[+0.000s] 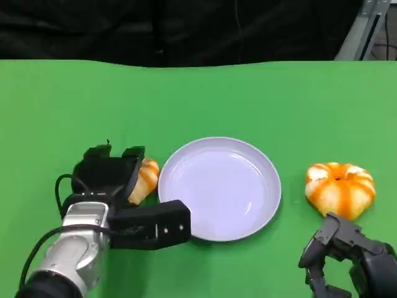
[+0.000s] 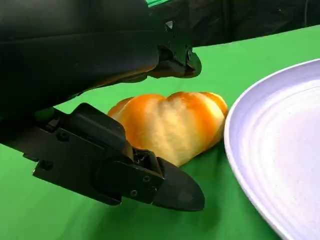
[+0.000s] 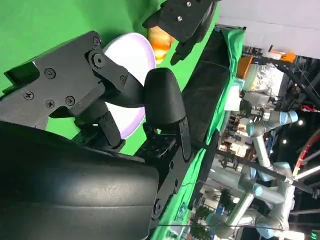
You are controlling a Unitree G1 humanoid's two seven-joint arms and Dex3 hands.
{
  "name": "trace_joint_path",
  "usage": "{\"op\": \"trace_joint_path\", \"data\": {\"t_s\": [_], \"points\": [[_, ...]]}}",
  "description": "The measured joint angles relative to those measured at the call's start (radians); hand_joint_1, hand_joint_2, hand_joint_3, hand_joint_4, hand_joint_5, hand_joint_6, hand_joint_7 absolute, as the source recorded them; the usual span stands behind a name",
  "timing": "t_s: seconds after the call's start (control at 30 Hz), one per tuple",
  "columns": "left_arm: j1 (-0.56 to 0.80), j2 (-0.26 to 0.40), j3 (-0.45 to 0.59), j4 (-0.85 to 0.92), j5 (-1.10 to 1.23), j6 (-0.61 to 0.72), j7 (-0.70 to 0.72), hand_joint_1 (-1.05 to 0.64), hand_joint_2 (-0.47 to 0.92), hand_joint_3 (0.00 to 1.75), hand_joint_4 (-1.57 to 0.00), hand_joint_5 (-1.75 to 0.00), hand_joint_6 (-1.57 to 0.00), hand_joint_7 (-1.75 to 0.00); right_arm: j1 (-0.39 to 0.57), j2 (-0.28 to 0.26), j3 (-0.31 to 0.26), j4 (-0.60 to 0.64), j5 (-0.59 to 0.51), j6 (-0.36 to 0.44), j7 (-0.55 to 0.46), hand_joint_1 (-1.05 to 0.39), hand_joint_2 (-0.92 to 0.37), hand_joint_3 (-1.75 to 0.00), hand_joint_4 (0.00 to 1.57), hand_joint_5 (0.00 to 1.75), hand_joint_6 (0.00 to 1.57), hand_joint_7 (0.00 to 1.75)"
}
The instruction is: Grasp the bread from the table and place it into the plate.
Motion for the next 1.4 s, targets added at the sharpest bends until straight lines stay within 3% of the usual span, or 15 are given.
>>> {"op": "trace_joint_path", "data": {"t_s": [0.37,0.6,0.67,0.77,1.13,1.17,1.27,1.4], "points": [[-0.084,-0.036,-0.026,0.253,-0.072,-0.027,0.148,-0.95,0.92,0.16,-0.17,-0.06,-0.31,-0.03,0.007,0.001,0.008,-0.003,0.0,-0.006,-0.006,-0.16,-0.53,-1.16,0.81,1.75,0.74,1.58],[-0.1,-0.036,-0.047,0.285,-0.093,-0.037,0.171,-0.95,0.92,0.16,-0.17,-0.06,-0.31,-0.02,0.007,0.001,0.008,-0.004,0.0,-0.006,-0.006,-0.16,-0.53,-1.16,0.81,1.75,0.74,1.58],[-0.103,-0.035,-0.049,0.29,-0.106,-0.045,0.178,-0.83,0.92,0.14,-0.29,-0.1,-0.39,-0.04,0.007,0.001,0.008,-0.004,0.0,-0.006,-0.006,-0.15,-0.53,-1.16,0.81,1.75,0.74,1.58],[-0.103,-0.03,-0.042,0.291,-0.14,-0.099,0.196,-0.77,0.92,0.13,-0.33,-0.11,-0.42,-0.04,0.005,0.001,0.008,-0.001,0.0,-0.011,-0.006,-0.15,-0.53,-1.16,0.82,1.75,0.74,1.57],[-0.103,-0.024,-0.042,0.296,-0.162,-0.128,0.205,-0.77,0.92,0.12,-0.35,-0.09,-0.43,-0.03,0.004,0.001,0.008,0.001,0.0,-0.013,-0.006,-0.15,-0.53,-1.17,0.82,1.75,0.74,1.57],[-0.103,-0.024,-0.042,0.297,-0.162,-0.129,0.206,-0.59,0.92,0.09,-0.45,-0.11,-0.51,-0.05,0.004,0.001,0.008,0.001,0.0,-0.013,-0.006,-0.15,-0.52,-1.17,0.82,1.75,0.74,1.57],[-0.102,-0.023,-0.044,0.306,-0.162,-0.139,0.228,-0.37,0.92,0.05,-0.62,-0.12,-0.64,-0.06,0.004,0.001,0.008,0.001,0.0,-0.013,-0.006,-0.14,-0.52,-1.17,0.81,1.75,0.74,1.57],[-0.095,-0.024,-0.038,0.331,-0.181,-0.172,0.288,-0.25,0.92,0.06,-0.77,-0.16,-0.72,-0.06,0.004,0.001,0.008,0.001,0.002,-0.012,-0.006,-0.15,-0.52,-1.17,0.81,1.75,0.74,1.58]]}}
